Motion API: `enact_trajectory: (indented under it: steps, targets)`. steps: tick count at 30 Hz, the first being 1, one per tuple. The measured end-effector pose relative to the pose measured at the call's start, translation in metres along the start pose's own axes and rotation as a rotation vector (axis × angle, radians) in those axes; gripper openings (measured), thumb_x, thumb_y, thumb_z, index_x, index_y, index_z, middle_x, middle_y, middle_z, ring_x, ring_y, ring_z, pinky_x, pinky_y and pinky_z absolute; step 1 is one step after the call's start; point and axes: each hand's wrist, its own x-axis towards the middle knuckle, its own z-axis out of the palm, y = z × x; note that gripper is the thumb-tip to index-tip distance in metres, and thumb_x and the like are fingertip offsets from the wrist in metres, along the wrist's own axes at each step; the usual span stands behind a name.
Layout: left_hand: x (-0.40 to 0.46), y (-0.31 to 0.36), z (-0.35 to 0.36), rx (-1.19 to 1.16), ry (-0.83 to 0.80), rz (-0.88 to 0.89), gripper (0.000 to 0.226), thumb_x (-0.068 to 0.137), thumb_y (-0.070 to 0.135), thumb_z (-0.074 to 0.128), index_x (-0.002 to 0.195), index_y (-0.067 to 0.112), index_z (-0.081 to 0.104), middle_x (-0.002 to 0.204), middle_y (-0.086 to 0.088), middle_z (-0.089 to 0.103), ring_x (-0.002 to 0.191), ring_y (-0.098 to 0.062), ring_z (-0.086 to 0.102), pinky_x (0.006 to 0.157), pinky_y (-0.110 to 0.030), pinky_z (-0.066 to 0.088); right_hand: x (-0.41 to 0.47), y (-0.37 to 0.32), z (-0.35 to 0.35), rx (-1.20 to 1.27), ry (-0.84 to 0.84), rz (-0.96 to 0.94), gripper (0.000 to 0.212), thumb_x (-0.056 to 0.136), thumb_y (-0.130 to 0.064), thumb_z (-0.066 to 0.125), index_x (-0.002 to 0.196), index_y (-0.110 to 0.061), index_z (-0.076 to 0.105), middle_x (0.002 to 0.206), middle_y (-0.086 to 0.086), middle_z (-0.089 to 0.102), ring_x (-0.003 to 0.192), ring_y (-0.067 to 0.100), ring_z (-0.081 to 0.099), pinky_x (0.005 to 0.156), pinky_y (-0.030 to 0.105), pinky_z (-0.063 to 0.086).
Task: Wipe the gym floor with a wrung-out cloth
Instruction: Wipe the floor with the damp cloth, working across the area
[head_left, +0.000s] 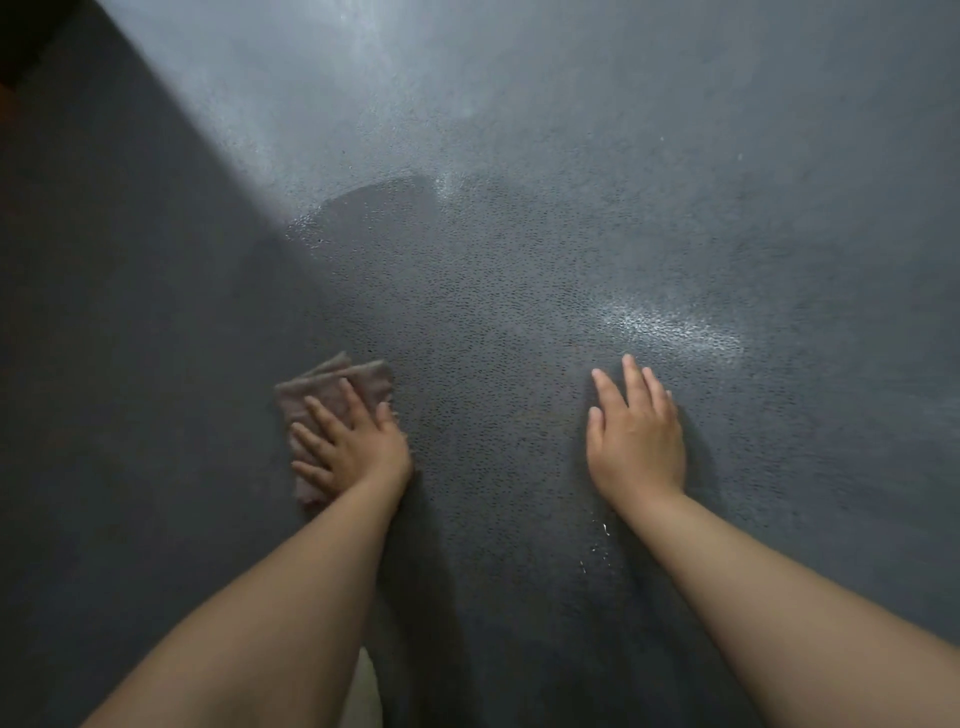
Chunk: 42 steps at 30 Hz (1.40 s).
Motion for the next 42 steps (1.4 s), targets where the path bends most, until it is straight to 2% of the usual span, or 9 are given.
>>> enact_trajectory:
  steps: [6,10,13,16,19,21,24,36,42]
  targets:
    - [-0.148,0.068,0.057,0.19,-0.256,0.708,0.06,0.098,0.049,0.019,0.147,0.036,-0.014,0.144,-0.001,-0.039,0.134,-0.029,-0.037,0.106,-0.05,-0.021,-0.023,0.047,-0.009,0.09,0.187,0.19,0.047,0.094,-0.013,0.047,0.141,-0.01,0.042,0.153,0.016,0.028,0.139,0.036,0.025,0.115,0.044,0.018]
    - [-0.212,0.083,0.074,0.248,-0.501,1.057,0.066,0.1,0.036,0.029,0.146,0.03,-0.018,0.146,0.007,-0.032,0.141,-0.027,-0.026,0.108,-0.04,-0.022,-0.038,0.073,-0.021,0.205,0.306,0.296,0.044,0.096,-0.011,0.042,0.141,-0.01,0.042,0.153,0.011,0.03,0.138,0.032,0.026,0.113,0.04,0.02]
    - [-0.21,0.089,0.067,-0.1,-0.509,1.009,0.058,0.091,0.014,0.034,0.148,0.024,0.029,0.157,0.002,0.02,0.146,-0.02,0.01,0.116,-0.029,0.005,-0.05,0.097,-0.025,0.273,0.447,0.34,0.039,0.094,-0.004,0.043,0.132,-0.004,0.051,0.144,0.017,0.041,0.131,0.035,0.037,0.108,0.039,0.028]
    - [-0.199,0.092,0.047,-0.447,-0.437,0.756,0.054,0.082,-0.008,0.038,0.127,0.013,0.057,0.128,-0.007,0.059,0.121,-0.019,0.052,0.092,-0.014,0.033,-0.066,0.099,-0.017,0.215,0.456,0.166,0.035,0.084,-0.011,0.041,0.109,-0.003,0.064,0.117,0.02,0.06,0.108,0.034,0.053,0.091,0.039,0.047]
    - [-0.193,0.097,0.035,-0.499,-0.409,0.645,0.057,0.083,-0.015,0.036,0.131,0.012,0.052,0.132,-0.01,0.053,0.123,-0.02,0.049,0.094,-0.02,0.036,-0.078,0.078,-0.003,0.015,0.101,-0.076,0.048,0.085,-0.032,0.036,0.12,-0.013,0.063,0.127,0.017,0.058,0.118,0.034,0.051,0.096,0.042,0.047]
    - [-0.197,0.098,0.031,-0.456,-0.406,0.64,0.056,0.087,-0.011,0.037,0.137,0.012,0.045,0.14,-0.01,0.044,0.13,-0.022,0.042,0.101,-0.029,0.035,-0.082,0.07,0.004,-0.091,-0.111,-0.101,0.06,0.092,-0.043,0.027,0.148,-0.023,0.028,0.157,0.013,0.016,0.143,0.037,0.013,0.116,0.043,0.011]
    - [-0.207,0.095,0.034,-0.34,-0.428,0.706,0.061,0.086,-0.01,0.042,0.143,0.01,0.036,0.149,-0.011,0.032,0.137,-0.024,0.031,0.111,-0.033,0.027,-0.082,0.085,0.001,-0.129,-0.198,-0.078,0.061,0.098,-0.049,0.024,0.15,-0.034,-0.004,0.157,-0.003,-0.02,0.143,0.026,-0.023,0.108,0.037,-0.023]
    - [-0.261,0.061,0.056,0.148,-0.527,1.0,0.062,0.096,0.012,0.045,0.151,0.022,0.017,0.159,0.0,0.004,0.145,-0.024,0.004,0.116,-0.042,0.017,-0.136,0.261,-0.055,-0.052,-0.078,0.709,0.059,0.1,-0.05,0.017,0.151,-0.033,-0.007,0.158,-0.001,-0.017,0.144,0.031,-0.014,0.118,0.046,-0.002]
    - [-0.285,0.062,0.062,0.149,-0.535,1.021,0.064,0.094,0.01,0.045,0.15,0.021,0.018,0.159,-0.002,0.008,0.144,-0.026,0.008,0.114,-0.039,0.016,-0.136,0.212,-0.043,-0.068,-0.166,0.527,0.063,0.099,-0.051,0.017,0.149,-0.028,-0.015,0.154,0.007,-0.027,0.139,0.041,-0.024,0.113,0.055,-0.012]
